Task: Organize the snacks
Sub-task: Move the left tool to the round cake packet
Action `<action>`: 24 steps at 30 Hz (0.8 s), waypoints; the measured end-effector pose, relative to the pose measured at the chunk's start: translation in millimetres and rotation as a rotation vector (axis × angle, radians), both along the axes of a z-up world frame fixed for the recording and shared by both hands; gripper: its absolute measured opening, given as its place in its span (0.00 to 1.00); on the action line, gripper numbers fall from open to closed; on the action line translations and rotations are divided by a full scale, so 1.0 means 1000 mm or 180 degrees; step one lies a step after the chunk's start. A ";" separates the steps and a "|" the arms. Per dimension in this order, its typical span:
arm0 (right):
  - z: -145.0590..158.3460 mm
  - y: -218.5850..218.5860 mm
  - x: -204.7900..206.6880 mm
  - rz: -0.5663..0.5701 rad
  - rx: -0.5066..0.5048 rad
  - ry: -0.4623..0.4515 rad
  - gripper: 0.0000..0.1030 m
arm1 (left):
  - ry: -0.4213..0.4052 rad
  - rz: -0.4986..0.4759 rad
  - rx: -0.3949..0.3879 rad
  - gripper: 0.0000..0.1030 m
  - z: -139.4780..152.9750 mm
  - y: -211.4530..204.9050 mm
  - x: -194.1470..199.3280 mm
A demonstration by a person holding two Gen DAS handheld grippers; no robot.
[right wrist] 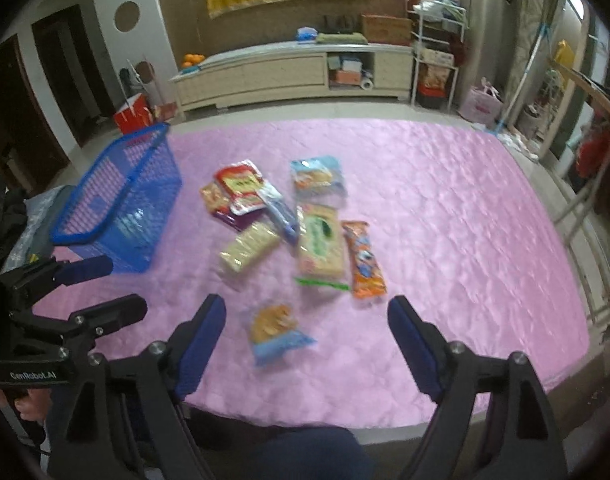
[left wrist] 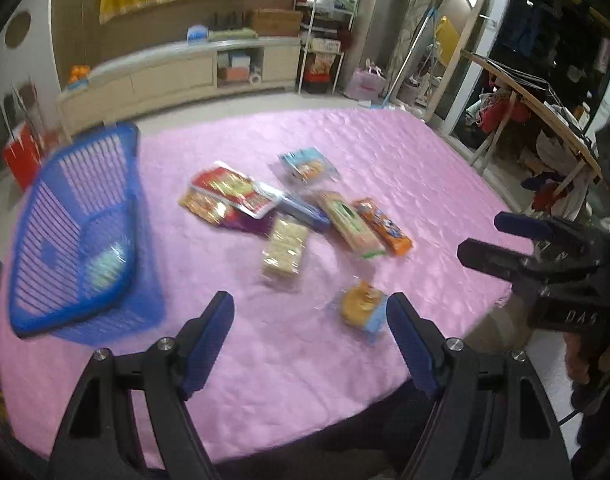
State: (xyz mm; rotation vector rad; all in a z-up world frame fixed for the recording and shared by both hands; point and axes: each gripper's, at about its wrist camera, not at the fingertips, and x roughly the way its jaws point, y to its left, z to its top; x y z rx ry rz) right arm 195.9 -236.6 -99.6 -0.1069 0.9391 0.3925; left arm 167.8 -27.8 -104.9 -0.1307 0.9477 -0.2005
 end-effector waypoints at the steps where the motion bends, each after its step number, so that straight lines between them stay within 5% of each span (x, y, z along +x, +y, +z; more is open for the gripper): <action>1: -0.003 -0.004 0.001 -0.0026 -0.0016 0.0006 0.85 | 0.0044 0.0017 -0.0052 0.74 -0.004 -0.003 0.000; 9: -0.039 -0.030 0.009 -0.0110 -0.0150 0.0163 0.85 | 0.0445 0.0161 -0.0231 0.74 -0.043 -0.037 0.016; 24: -0.082 -0.069 0.036 -0.0197 -0.0130 0.0339 0.85 | 0.1138 0.0392 0.0000 0.74 -0.118 -0.090 0.066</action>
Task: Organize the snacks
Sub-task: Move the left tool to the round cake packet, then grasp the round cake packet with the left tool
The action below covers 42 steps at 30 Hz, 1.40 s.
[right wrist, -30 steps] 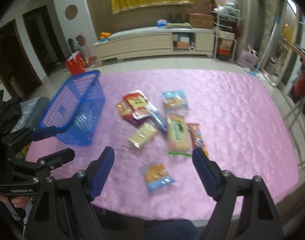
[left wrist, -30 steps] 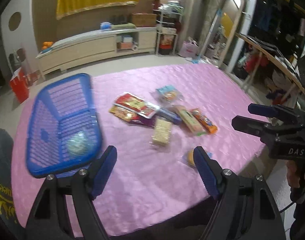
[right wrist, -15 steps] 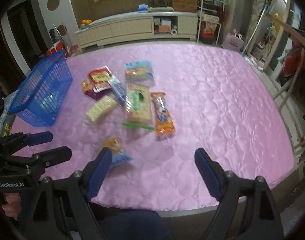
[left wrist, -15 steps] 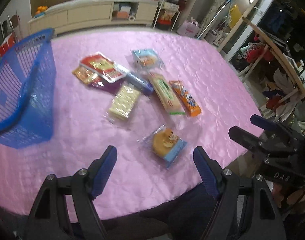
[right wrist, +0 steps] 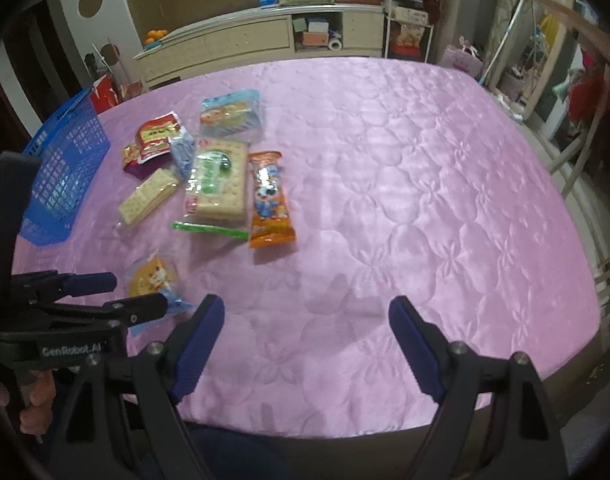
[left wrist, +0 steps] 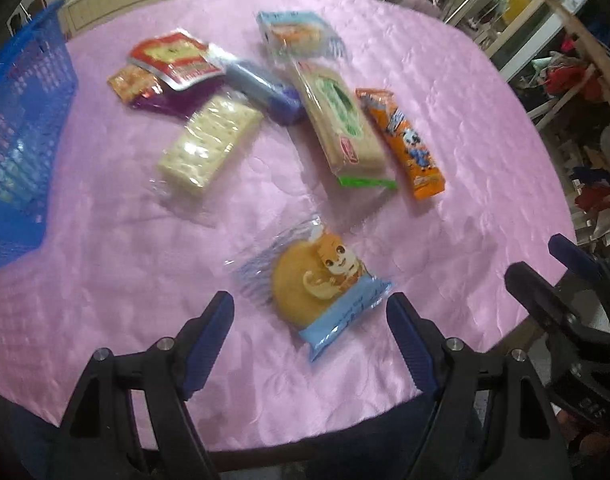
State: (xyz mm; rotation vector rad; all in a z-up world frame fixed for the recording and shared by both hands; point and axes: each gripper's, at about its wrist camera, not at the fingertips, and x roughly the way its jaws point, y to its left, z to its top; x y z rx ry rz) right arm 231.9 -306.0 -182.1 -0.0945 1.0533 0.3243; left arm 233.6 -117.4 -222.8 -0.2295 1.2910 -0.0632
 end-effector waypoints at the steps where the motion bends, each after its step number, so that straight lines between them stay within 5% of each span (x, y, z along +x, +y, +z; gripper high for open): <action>1: -0.003 -0.002 0.001 -0.0013 0.0028 0.0022 0.85 | 0.0016 0.0013 0.0011 0.74 -0.003 -0.001 0.003; 23: -0.018 -0.015 0.009 0.0038 0.0226 0.0135 0.85 | 0.0116 0.0275 -0.0047 0.78 -0.022 -0.008 0.042; 28: -0.019 -0.015 0.010 0.0007 0.0266 0.0174 0.85 | 0.0145 0.0068 0.0182 0.93 -0.029 -0.027 0.047; 32: -0.019 -0.015 0.007 0.0009 0.0250 0.0175 0.85 | 0.0222 -0.0117 0.0524 0.93 -0.034 -0.048 0.052; 35: -0.020 -0.017 0.007 -0.0022 0.0235 0.0198 0.85 | 0.0193 -0.0087 0.0527 0.92 -0.033 -0.049 0.052; 38: -0.021 -0.016 0.007 -0.0052 0.0229 0.0222 0.85 | 0.0173 -0.0027 0.0561 0.80 -0.029 -0.043 0.047; 42: -0.018 -0.009 0.008 -0.0023 0.0220 0.0231 0.85 | 0.0137 0.0022 0.0538 0.50 -0.019 -0.025 0.036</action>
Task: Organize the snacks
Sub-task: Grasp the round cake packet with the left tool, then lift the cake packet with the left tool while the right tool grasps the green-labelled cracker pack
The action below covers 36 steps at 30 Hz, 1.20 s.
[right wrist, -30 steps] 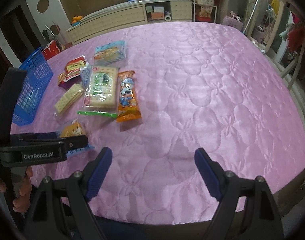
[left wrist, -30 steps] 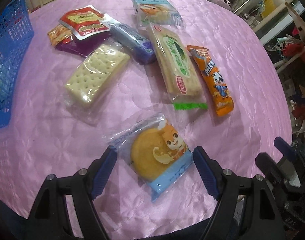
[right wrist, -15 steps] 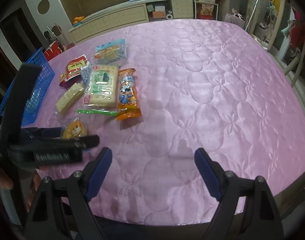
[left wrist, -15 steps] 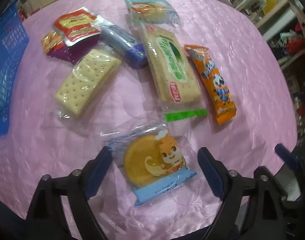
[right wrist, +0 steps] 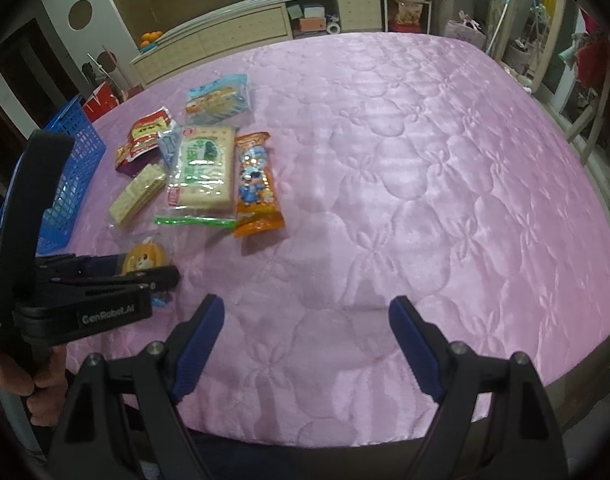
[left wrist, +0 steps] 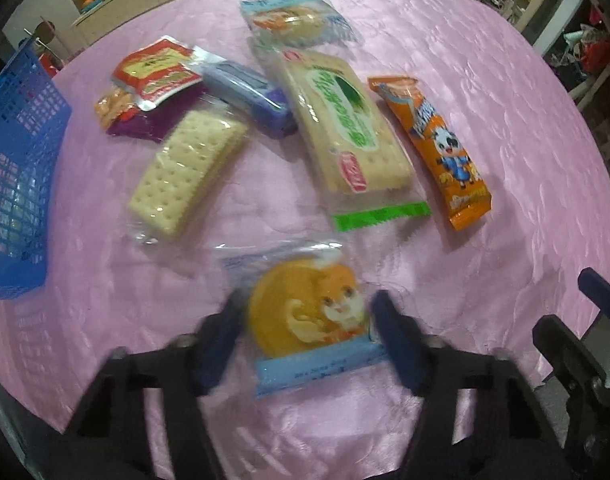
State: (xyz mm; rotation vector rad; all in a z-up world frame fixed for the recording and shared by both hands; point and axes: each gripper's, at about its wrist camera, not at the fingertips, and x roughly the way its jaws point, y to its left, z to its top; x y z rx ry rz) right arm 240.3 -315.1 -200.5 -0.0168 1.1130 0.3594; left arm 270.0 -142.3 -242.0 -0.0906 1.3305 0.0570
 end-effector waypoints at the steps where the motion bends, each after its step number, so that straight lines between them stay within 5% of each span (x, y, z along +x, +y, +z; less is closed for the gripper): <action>1: 0.001 0.004 0.000 0.0036 -0.0013 -0.0005 0.85 | 0.0013 -0.0003 -0.0047 0.50 0.000 0.004 -0.001; 13: 0.009 0.056 0.021 0.0377 0.0036 -0.0043 0.85 | -0.0321 0.0018 -0.0271 0.50 0.030 0.064 -0.022; 24: -0.008 0.109 0.068 0.0584 0.0332 0.0360 0.80 | -0.0542 0.0136 -0.0284 0.50 0.052 0.120 -0.035; 36: -0.035 0.134 0.104 0.0491 0.0073 0.0490 0.80 | -0.0550 -0.0008 -0.0254 0.50 0.043 0.117 -0.011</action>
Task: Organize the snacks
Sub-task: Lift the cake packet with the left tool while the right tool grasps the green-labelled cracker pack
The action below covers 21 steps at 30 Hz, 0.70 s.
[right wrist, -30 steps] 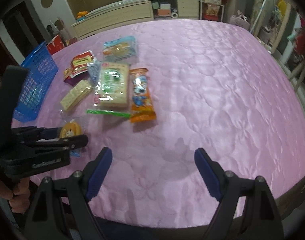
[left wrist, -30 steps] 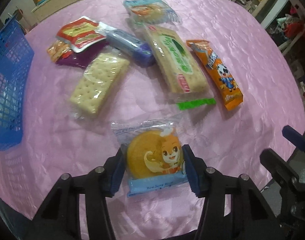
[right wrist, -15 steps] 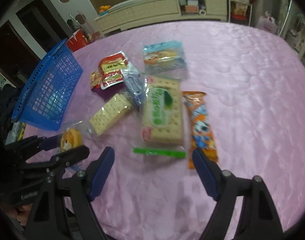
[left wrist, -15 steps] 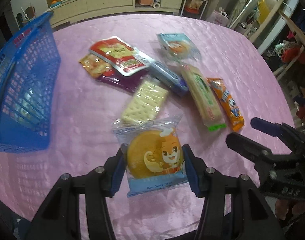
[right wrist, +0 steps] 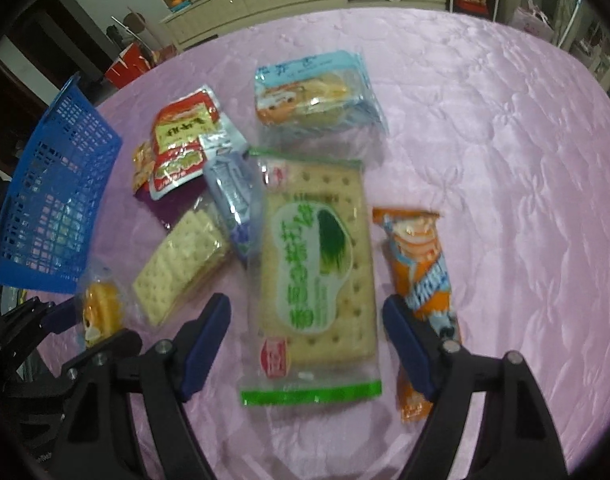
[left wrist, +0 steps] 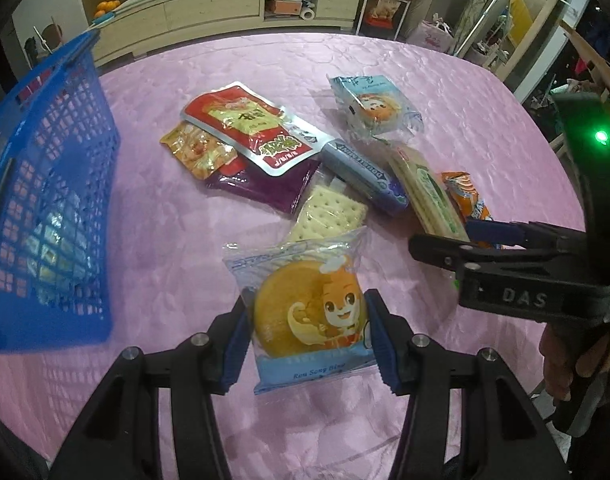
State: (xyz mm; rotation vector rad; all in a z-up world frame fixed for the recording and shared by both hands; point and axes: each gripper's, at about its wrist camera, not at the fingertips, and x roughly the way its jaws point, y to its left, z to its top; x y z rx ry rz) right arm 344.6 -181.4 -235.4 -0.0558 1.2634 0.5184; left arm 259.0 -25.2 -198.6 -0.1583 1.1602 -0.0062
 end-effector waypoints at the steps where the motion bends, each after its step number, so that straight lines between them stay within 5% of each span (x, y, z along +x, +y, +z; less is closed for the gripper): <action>1: 0.000 0.002 0.002 0.0012 -0.0014 0.0001 0.80 | -0.0001 -0.0001 -0.0003 0.50 -0.002 -0.001 0.003; 3: -0.001 0.006 0.005 0.0041 -0.0064 -0.0007 0.78 | -0.0002 -0.0013 -0.0023 0.50 -0.005 0.000 0.007; 7: 0.000 0.013 0.003 0.0136 -0.0285 -0.0167 0.55 | 0.0000 -0.0011 -0.0039 0.50 -0.007 0.002 0.008; 14: 0.008 0.004 -0.014 0.0093 -0.0137 -0.0147 0.53 | -0.0072 -0.0075 -0.0150 0.50 -0.002 0.002 0.000; 21: 0.054 -0.001 -0.046 0.0122 -0.0076 -0.0329 0.53 | -0.0185 -0.0050 -0.0140 0.50 0.020 0.005 -0.017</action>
